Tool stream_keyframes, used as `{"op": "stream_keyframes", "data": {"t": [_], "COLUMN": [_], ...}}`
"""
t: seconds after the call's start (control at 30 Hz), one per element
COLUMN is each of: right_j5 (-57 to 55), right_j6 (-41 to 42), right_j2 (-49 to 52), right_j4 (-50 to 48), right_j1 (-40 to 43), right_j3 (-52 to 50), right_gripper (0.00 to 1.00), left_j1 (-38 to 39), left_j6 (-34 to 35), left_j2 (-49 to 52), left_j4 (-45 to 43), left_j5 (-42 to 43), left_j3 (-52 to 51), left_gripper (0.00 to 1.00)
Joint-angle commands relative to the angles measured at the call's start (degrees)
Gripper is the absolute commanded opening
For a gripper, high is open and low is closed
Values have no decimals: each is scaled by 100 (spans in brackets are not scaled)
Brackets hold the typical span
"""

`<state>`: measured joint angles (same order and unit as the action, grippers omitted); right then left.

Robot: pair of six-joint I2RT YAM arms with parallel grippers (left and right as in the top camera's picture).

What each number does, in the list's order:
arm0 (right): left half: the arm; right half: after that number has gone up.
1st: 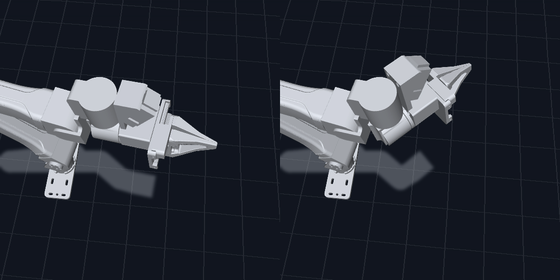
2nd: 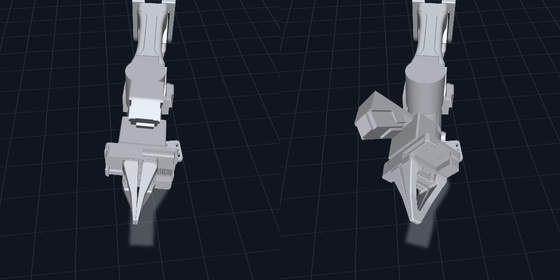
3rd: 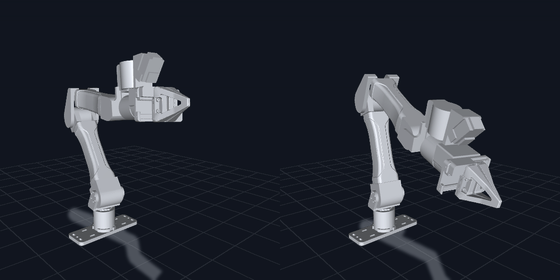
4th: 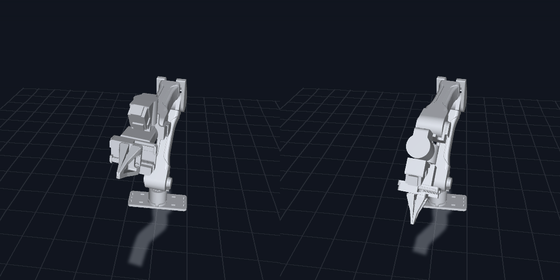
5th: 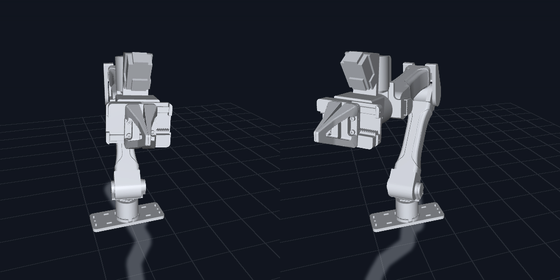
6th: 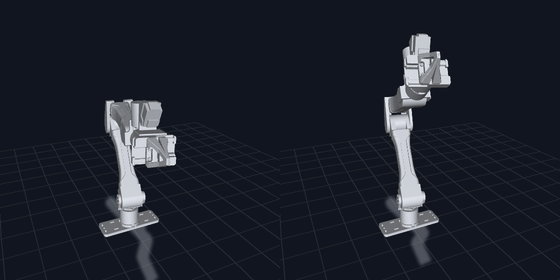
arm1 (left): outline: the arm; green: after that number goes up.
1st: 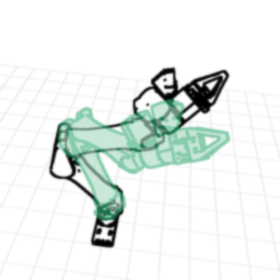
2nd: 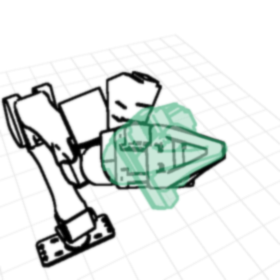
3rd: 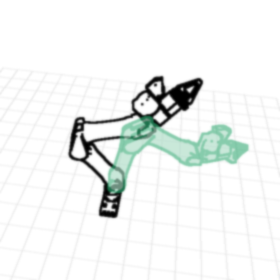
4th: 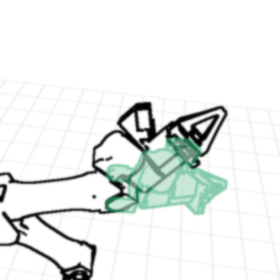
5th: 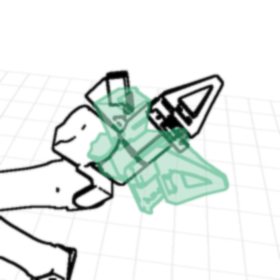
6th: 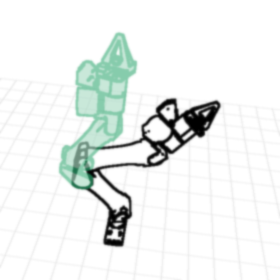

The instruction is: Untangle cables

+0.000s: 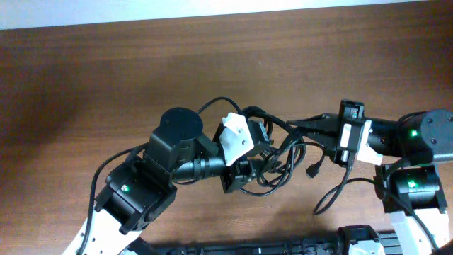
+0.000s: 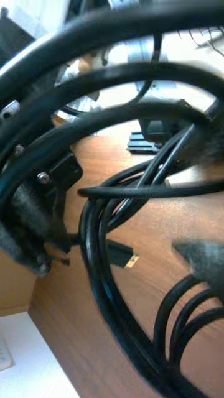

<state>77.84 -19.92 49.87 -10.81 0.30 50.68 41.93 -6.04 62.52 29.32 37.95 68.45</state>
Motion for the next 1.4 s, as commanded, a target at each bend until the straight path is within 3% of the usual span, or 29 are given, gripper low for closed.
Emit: {"op": "stream_keyframes", "data": {"t": [0.0,0.17,0.27,0.37,0.5,0.63,0.73,0.87,0.9,0.93,0.97,1.0,1.03,1.07,1.2,1.23,1.3,1.37], "right_j5": [-205,-208,-208,-208,-208,-369,-533,-763,-809,-807,-809,-807,-807,-807,-807,-809,-807,-809], "right_j6": [22,22,22,24,22,22,22,26,22,24,24,24,24,24,28,26,26,24], "right_j2": [17,17,15,17,15,15,17,15,15,15,15,17,15,17,15,17,17,17], "right_j4": [-63,-61,-61,-61,-61,-61,-83,-343,-391,-426,-424,-424,-417,-402,-297,-238,-186,-188], "right_j1": [13,13,13,13,15,15,13,15,13,15,15,15,15,15,15,20,20,20], "right_j3": [140,140,140,140,140,140,140,140,140,140,140,140,140,140,140,140,140,140], "right_gripper": [4,4,4,4,4,4,4,4,4,4,4,4,4,4,4,4,4,4], "left_j1": [-2,-2,-2,-2,-7,-7,-7,-7,-7,-7,-7,-7,-7,-7,-7,-7,-7,-7], "left_j6": [44,44,544,1519,3491,4446,6122,8179,8373,8404,8402,8402,8402,8273,6308,6201,5757,4811], "left_j2": [-24,-24,-24,-28,-28,-28,-28,-28,-28,-28,-35,-42,-52,-57,-205,-328,-579,-811], "left_j4": [-24,-4,24,24,33,35,48,702,826,898,1014,1139,1235,1281,1276,1263,1003,564], "left_j5": [-433,-1187,-2529,-4041,-5425,-5768,-6006,-6004,-5995,-5980,-5980,-5982,-5984,-6000,-6854,-7079,-7073,-6457], "left_j3": [-2,-2,-2,-2,-2,-2,-2,-2,-2,-2,-2,-2,-2,-2,-2,-2,-2,-2], "left_gripper": [0,0,0,0,0,0,0,0,0,6,36,73,89,98,99,99,99,99]}}
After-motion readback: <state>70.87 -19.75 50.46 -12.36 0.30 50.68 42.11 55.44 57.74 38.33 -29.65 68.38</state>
